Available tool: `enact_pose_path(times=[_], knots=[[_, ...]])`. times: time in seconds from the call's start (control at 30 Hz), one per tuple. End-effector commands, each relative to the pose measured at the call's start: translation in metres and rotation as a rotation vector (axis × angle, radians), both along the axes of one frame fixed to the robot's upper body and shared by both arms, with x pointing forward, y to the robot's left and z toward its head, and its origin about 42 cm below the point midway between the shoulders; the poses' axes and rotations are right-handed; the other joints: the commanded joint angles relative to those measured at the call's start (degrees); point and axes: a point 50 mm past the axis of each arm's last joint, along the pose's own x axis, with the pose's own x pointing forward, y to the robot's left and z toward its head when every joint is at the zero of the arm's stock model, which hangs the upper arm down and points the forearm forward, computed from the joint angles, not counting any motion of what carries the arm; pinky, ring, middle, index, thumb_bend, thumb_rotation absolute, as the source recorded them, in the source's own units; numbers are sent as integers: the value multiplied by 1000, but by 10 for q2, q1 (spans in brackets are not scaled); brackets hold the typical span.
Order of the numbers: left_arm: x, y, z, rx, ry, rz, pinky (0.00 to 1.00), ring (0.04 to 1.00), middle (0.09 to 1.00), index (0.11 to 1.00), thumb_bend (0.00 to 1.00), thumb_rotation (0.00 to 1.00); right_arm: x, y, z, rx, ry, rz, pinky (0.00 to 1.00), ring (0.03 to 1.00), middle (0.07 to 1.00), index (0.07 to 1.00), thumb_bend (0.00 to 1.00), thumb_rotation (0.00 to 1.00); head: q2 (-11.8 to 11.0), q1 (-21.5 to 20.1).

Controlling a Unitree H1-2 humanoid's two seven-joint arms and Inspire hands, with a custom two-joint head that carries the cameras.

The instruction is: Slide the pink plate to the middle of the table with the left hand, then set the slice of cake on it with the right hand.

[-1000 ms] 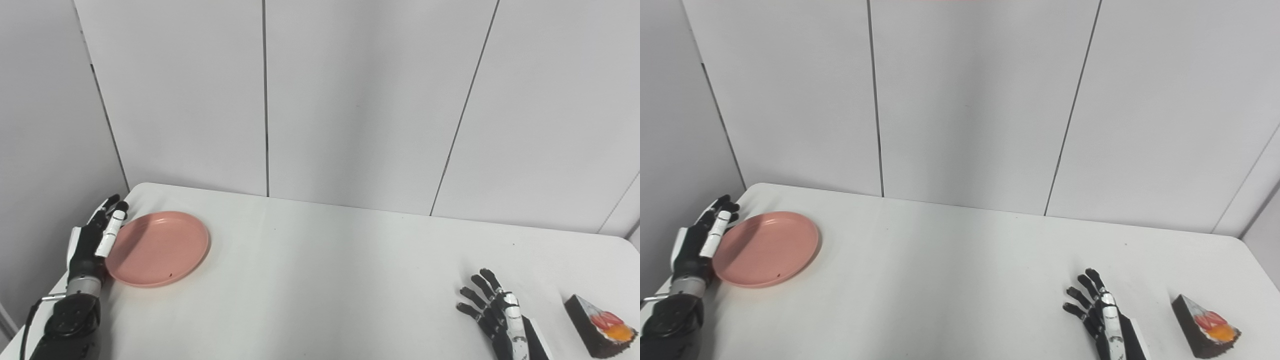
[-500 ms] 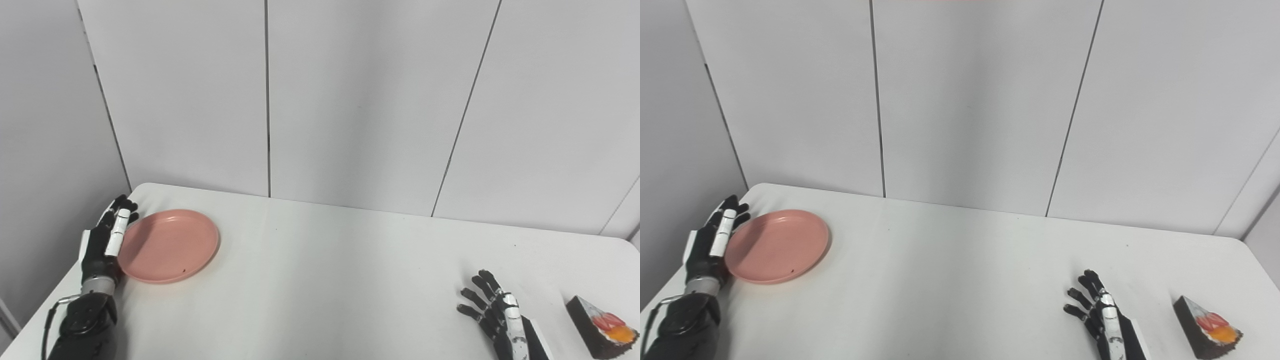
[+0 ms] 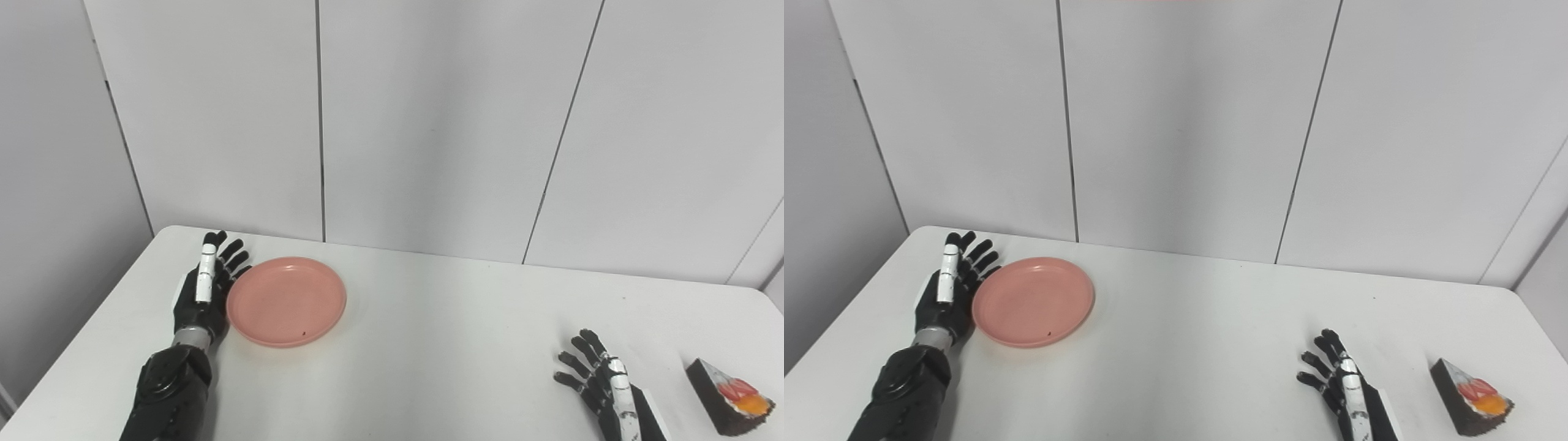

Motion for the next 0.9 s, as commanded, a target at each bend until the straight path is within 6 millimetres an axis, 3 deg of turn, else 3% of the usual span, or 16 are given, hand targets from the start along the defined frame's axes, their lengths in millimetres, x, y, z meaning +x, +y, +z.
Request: enact_pose_path(times=[0.0,0.4,0.57,0.87], knots=[[4,-14,-6,-7,40,-27,829,880,880,896,763,828,-11,5,-19,4,60,8,761,841,915,915,753,957,1,0],[4,-51,-21,9,70,-105,775,841,828,885,786,816,-11,6,-20,-4,61,15,756,829,918,918,780,946,6,-6],[2,-66,-26,8,81,-156,810,852,842,889,760,819,-10,7,-19,-6,67,14,752,828,914,912,791,945,8,-7],[4,-89,-23,60,63,-189,777,833,830,885,779,818,-11,12,-17,-5,65,25,762,819,920,920,786,947,16,-23]])
